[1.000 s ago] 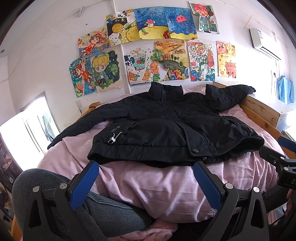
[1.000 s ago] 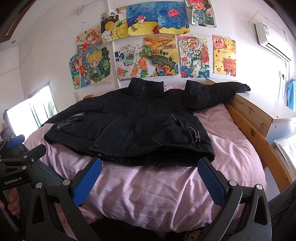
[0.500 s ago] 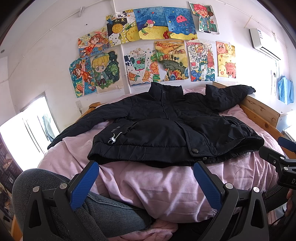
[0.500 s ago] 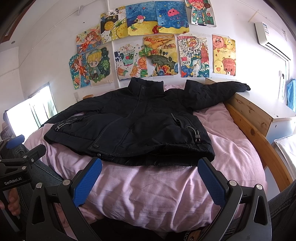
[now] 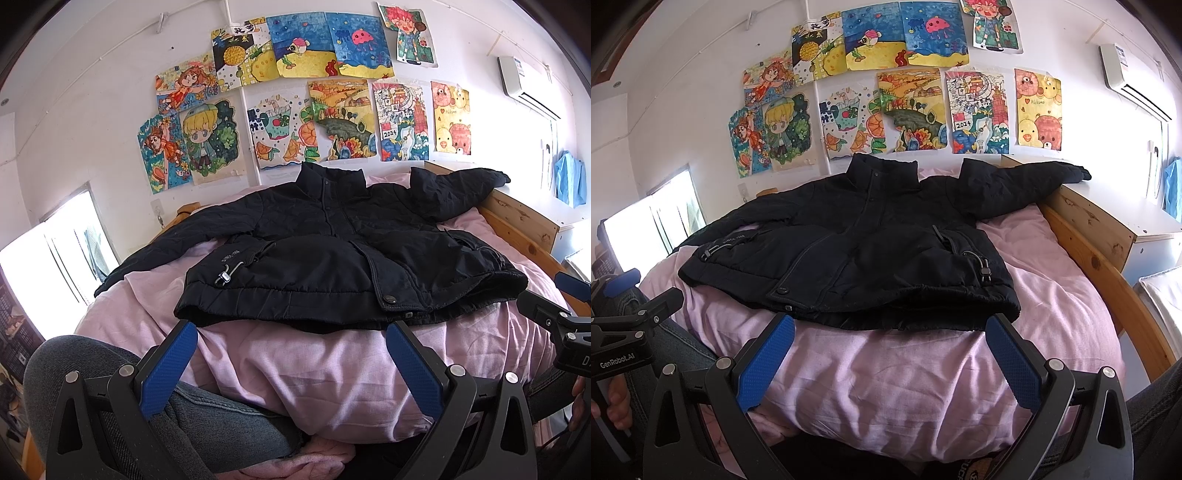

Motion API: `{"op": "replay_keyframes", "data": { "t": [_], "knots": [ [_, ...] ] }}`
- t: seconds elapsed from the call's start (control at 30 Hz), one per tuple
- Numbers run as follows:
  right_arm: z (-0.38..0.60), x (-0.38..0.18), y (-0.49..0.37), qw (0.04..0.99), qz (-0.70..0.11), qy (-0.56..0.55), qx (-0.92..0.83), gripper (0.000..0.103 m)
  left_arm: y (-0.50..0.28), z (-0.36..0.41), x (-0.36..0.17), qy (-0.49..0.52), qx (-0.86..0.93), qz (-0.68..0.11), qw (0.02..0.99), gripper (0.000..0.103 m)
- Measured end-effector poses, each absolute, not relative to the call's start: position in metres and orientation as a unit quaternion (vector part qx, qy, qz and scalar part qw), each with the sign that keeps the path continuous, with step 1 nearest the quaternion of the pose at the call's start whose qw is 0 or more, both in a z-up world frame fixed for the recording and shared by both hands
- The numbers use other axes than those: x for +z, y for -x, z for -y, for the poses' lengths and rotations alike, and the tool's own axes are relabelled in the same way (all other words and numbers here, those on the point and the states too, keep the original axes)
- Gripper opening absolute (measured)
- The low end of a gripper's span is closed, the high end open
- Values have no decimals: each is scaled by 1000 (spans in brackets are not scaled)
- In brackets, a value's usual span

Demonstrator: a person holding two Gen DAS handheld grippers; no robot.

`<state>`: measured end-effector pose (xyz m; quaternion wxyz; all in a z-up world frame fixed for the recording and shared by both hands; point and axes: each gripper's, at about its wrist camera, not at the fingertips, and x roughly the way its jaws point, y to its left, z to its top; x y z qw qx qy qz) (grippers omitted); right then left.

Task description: Fold large clothes

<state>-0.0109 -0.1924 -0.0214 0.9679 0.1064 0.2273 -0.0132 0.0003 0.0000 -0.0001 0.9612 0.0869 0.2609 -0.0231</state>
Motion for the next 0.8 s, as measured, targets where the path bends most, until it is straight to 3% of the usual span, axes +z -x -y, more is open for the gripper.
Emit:
{"op": "replay_keyframes", "data": {
  "t": [0.53,0.8],
  "knots": [
    [200,-20,1,956,-253,-151,0,102,-33,-10,14,-52,-59,-317,945,103],
    [246,52,-41,942,-297,-129,92,102,-104,-1,80,-88,-74,-335,935,103]
  ]
}}
